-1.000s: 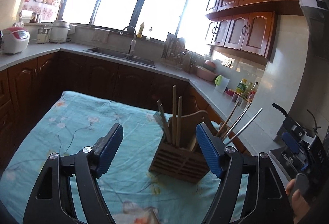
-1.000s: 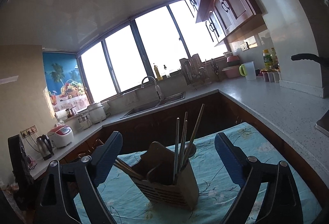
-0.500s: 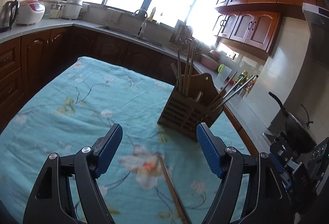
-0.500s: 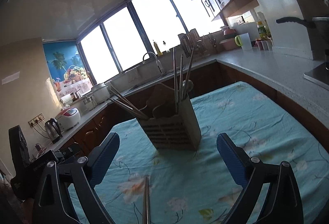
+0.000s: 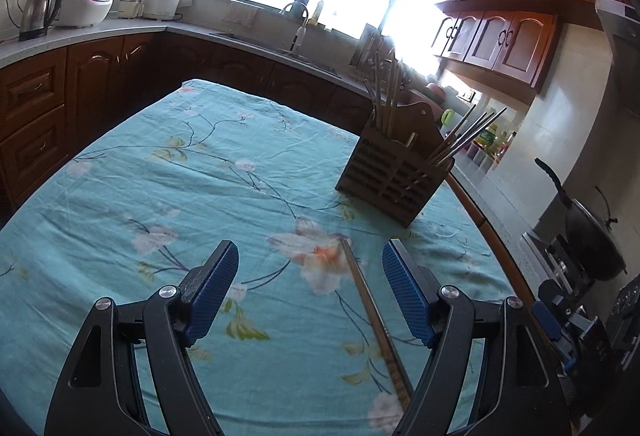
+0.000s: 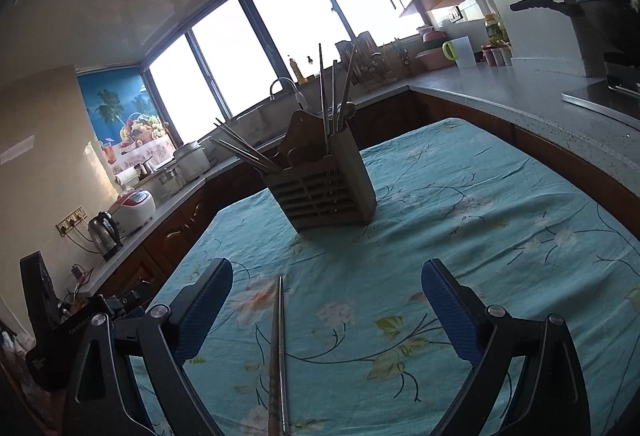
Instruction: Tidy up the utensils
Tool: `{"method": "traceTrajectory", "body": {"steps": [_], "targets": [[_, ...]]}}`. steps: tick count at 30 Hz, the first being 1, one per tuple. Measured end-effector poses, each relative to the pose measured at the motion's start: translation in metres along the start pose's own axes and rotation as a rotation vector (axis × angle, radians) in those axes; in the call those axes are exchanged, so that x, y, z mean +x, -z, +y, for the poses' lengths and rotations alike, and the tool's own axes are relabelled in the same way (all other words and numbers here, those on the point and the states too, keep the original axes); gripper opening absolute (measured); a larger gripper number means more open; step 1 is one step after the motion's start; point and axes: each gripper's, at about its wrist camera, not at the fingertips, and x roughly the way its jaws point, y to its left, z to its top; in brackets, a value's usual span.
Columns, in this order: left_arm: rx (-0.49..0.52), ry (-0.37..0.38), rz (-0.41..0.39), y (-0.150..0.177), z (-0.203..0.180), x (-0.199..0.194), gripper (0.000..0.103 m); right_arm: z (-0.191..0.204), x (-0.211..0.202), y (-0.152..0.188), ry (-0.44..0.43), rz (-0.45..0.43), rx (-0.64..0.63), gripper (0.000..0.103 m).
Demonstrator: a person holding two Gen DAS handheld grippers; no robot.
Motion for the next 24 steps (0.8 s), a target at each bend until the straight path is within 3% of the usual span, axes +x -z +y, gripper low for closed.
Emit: {"method": "traceTrajectory", "body": {"steps": [10,12,16,19,24], "targets": [[0.071,-0.011,-0.043,0.009,-0.001,-0.024,0.076,0.009,-0.016,0.016,0.024,-0.002,-0.065,0.097],[0.088,-0.013,-0.076,0.006,-0.004,-0.033,0.076,0.014,-0.024,0.009,0.029,-0.034,-0.09,0.097],[0.127,-0.041,-0.167,0.006,-0.009,-0.053,0.095,0.032,-0.044,-0.001,0.052,-0.121,-0.188,0.103],[0.173,-0.064,-0.212,0.014,-0.013,-0.06,0.097,0.043,-0.053,0.007,0.078,-0.195,-0.276,0.103],[0.242,-0.089,-0.212,0.033,-0.019,-0.06,0.097,0.04,-0.052,0.032,0.116,-0.216,-0.314,0.103]]}}
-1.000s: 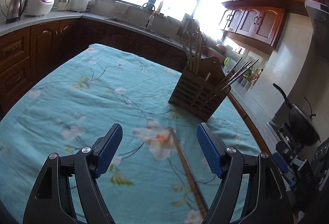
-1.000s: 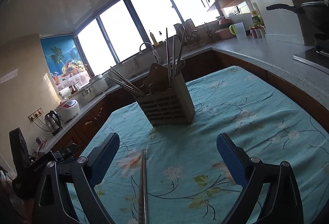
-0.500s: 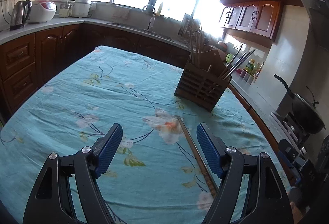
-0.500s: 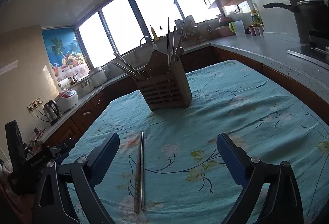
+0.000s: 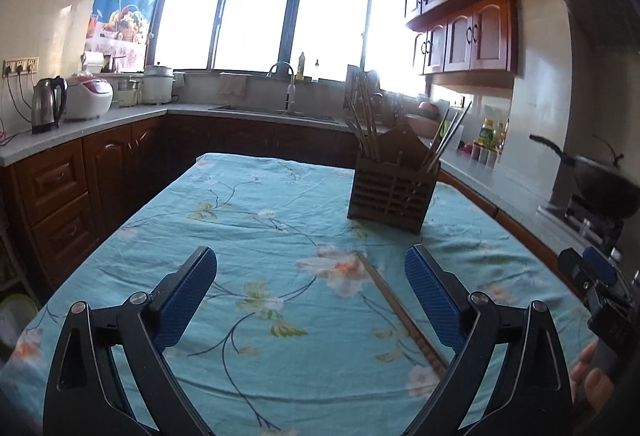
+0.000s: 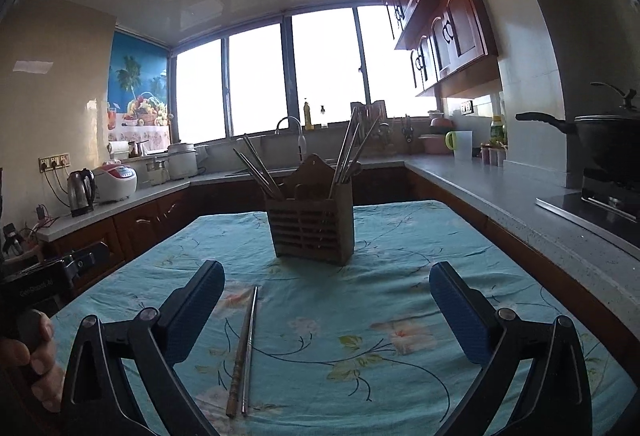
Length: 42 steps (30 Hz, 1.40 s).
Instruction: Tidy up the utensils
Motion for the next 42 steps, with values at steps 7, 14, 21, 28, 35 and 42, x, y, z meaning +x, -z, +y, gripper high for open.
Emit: {"method": "traceTrajectory", "body": {"steps": [7,14,21,28,35,42], "targets": [[0.039,-0.026,0.022,0.015,-0.006,0.001,0.097,-0.002,-0.001,0.013,0.026,0.025,-0.006,0.103],[0.056,-0.057,0.019,0.019,-0.007,-0.002,0.097,-0.009,-0.007,0.017,0.042,0.022,-0.003,0.103],[0.074,-0.071,0.012,0.027,-0.007,-0.005,0.097,-0.01,-0.016,0.022,0.049,0.008,-0.02,0.103],[0.097,-0.084,-0.008,0.029,-0.01,-0.009,0.097,-0.016,-0.017,0.021,0.058,0.006,-0.009,0.103],[0.107,-0.089,-0.013,0.03,-0.012,-0.011,0.098,-0.014,-0.021,0.023,0.056,-0.004,-0.021,0.103],[0.111,-0.095,-0.015,0.03,-0.012,-0.01,0.098,-0.014,-0.02,0.024,0.058,-0.002,-0.019,0.103]]}}
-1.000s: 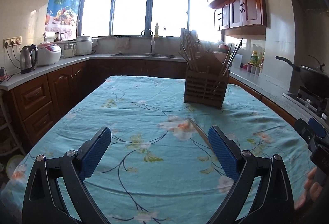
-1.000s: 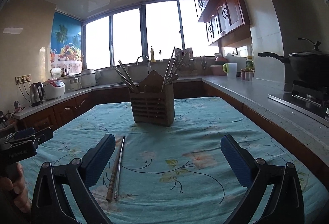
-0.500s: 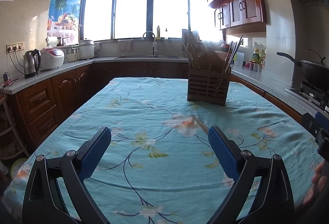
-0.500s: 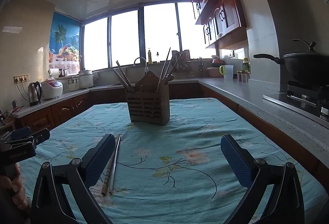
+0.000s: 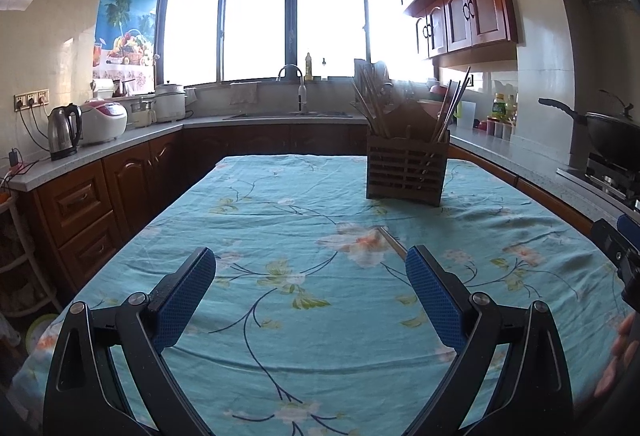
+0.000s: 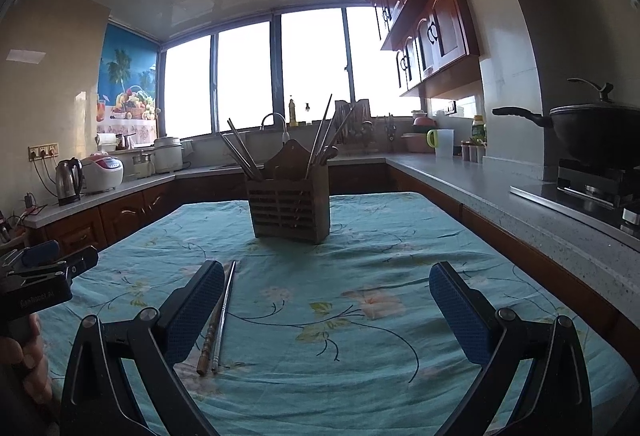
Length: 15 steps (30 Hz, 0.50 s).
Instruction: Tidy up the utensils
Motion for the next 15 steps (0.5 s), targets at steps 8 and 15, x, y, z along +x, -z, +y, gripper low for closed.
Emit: {"method": "traceTrajectory", "body": {"steps": [8,15], "targets": [[0.036,-0.012,-0.025,0.0,-0.007,-0.003,0.098,0.0,0.0,0.001,0.0,0.001,0.001,0.103],[0.055,-0.014,-0.039,0.0,-0.012,-0.006,0.099,0.0,-0.001,0.003,-0.005,-0.002,0.005,0.103]]}}
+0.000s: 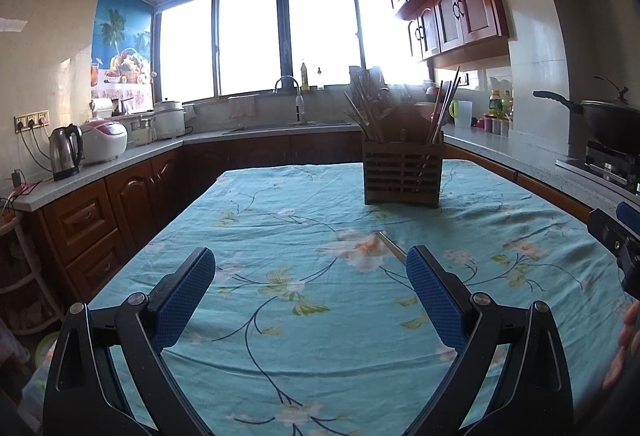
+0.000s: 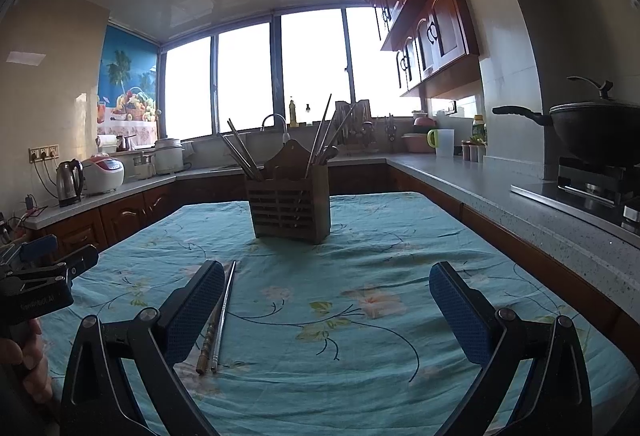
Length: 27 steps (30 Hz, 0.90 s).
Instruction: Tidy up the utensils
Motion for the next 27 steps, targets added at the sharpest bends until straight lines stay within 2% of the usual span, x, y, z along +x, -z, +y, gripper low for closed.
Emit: {"method": "traceTrajectory", "body": {"steps": [27], "targets": [[0.004,-0.017,-0.003,0.0009,-0.0031,-0.002,0.099,-0.0002,-0.0023,-0.0023,-0.001,0.001,0.013,0.103]]}}
